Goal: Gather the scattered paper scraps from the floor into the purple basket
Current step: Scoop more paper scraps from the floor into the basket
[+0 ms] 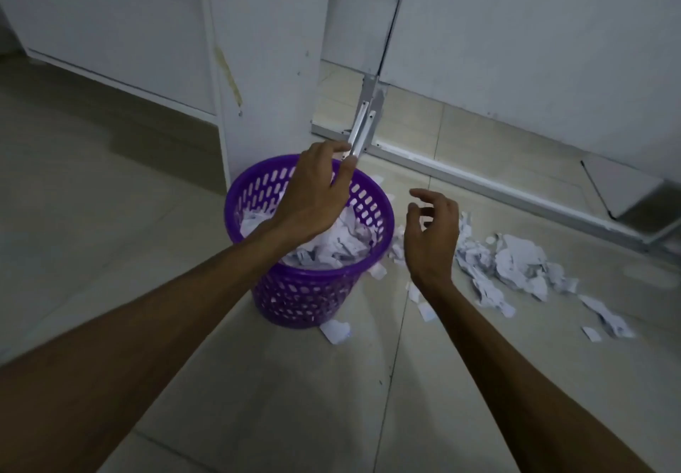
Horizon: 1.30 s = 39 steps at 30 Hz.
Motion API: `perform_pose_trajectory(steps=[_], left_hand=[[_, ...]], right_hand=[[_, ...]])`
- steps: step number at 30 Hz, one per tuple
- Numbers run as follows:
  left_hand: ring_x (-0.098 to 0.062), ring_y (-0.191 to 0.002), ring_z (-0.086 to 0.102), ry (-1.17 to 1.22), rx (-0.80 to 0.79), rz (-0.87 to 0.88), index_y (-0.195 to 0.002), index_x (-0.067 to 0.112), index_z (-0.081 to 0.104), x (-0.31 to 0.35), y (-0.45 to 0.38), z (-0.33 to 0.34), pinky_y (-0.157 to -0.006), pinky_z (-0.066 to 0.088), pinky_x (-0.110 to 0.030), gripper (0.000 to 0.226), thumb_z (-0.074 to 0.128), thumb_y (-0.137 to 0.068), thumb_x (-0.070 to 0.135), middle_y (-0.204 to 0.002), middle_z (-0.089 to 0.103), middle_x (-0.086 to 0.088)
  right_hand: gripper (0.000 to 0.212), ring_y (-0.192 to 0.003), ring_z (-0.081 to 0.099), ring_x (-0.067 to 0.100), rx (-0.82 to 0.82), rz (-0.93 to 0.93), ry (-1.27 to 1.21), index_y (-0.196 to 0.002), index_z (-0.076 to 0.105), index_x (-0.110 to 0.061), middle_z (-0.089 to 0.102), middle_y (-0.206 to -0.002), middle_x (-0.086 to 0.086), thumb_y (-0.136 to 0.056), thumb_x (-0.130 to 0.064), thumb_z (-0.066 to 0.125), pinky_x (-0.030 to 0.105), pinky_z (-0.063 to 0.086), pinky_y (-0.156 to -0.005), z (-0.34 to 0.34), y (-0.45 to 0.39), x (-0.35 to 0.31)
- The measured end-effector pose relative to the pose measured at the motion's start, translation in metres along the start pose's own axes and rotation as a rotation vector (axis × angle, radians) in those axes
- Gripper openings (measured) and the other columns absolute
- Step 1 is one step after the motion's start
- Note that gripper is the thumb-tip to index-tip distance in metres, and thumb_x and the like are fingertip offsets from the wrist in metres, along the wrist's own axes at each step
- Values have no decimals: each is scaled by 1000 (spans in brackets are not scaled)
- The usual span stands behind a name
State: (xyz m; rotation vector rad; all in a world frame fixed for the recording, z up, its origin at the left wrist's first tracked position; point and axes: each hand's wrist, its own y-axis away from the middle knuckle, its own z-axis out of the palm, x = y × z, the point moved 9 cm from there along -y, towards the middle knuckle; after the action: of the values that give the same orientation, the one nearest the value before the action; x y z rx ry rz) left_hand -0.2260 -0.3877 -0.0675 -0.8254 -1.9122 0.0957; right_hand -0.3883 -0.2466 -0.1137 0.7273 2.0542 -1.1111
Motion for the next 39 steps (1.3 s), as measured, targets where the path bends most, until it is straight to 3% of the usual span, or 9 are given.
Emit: perform_pose_trajectory(steps=[4,9,12,16,22,26,32,36,39], left_hand=[[-11,-124,47,48,-113,118,-134,19,49,40,6,30,-99,40,-23,36,42,-102,35,-138,51,1],[-6,-124,45,51,-270,334,-131,17,50,78,40,84,-101,32,-15,36,48,-99,32,-135,53,2],[-5,-123,47,51,-408,375,-129,19,51,66,79,121,-101,33,-11,34,47,-98,32,-132,56,4],[-8,-129,44,-45,-508,164,-132,20,50,-3,136,171,-105,29,-15,33,47,-100,26,-138,52,4],[-26,-149,9,-446,-461,-125,-150,4,30,-111,231,198,-122,9,-38,54,36,-102,29,-160,17,-15],[-22,-149,-15,-516,-483,-168,-153,7,6,-127,243,221,-121,-5,-39,70,14,-95,45,-161,-8,-14],[-19,-146,-24,-495,-622,-34,-155,11,5,-122,204,275,-121,-4,-44,66,22,-102,47,-160,-18,-12],[-7,-142,-29,-402,-643,-5,-155,18,1,-113,178,302,-115,-18,-22,67,26,-101,48,-160,-21,-2],[10,-141,-19,-214,-584,-20,-155,30,9,-105,161,308,-109,-11,-6,63,29,-99,51,-160,-11,15]], right_hand=[[16,-94,57,1,-68,134,44,-113,60,-23,56,-117,-2,-99,-20,53,11,43,-76,-16,15,55],[21,-106,58,20,-230,220,330,-114,65,-17,63,-115,5,-95,-21,59,39,48,-93,-45,50,137],[21,-103,61,21,-289,373,378,-114,66,-16,66,-116,8,-96,-22,58,33,49,-90,-73,65,187],[34,-124,50,30,-320,395,476,-124,63,-10,58,-130,17,-94,-23,63,36,38,-103,-105,81,235],[88,-150,13,32,-366,500,599,-153,27,-27,8,-162,17,-82,-68,60,53,19,-119,-111,72,291],[94,-151,7,33,-350,444,624,-156,16,-32,0,-164,15,-80,-77,49,56,14,-119,-108,42,321],[88,-151,0,34,-586,385,657,-156,7,-35,-3,-165,9,-83,-81,25,56,3,-119,-65,28,352],[77,-152,-4,29,-703,125,654,-156,16,-34,0,-166,5,-90,-74,25,51,-3,-120,-21,61,317],[68,-153,-2,20,-736,-26,541,-154,23,-37,3,-166,-1,-94,-71,24,46,-7,-122,-8,90,286]])
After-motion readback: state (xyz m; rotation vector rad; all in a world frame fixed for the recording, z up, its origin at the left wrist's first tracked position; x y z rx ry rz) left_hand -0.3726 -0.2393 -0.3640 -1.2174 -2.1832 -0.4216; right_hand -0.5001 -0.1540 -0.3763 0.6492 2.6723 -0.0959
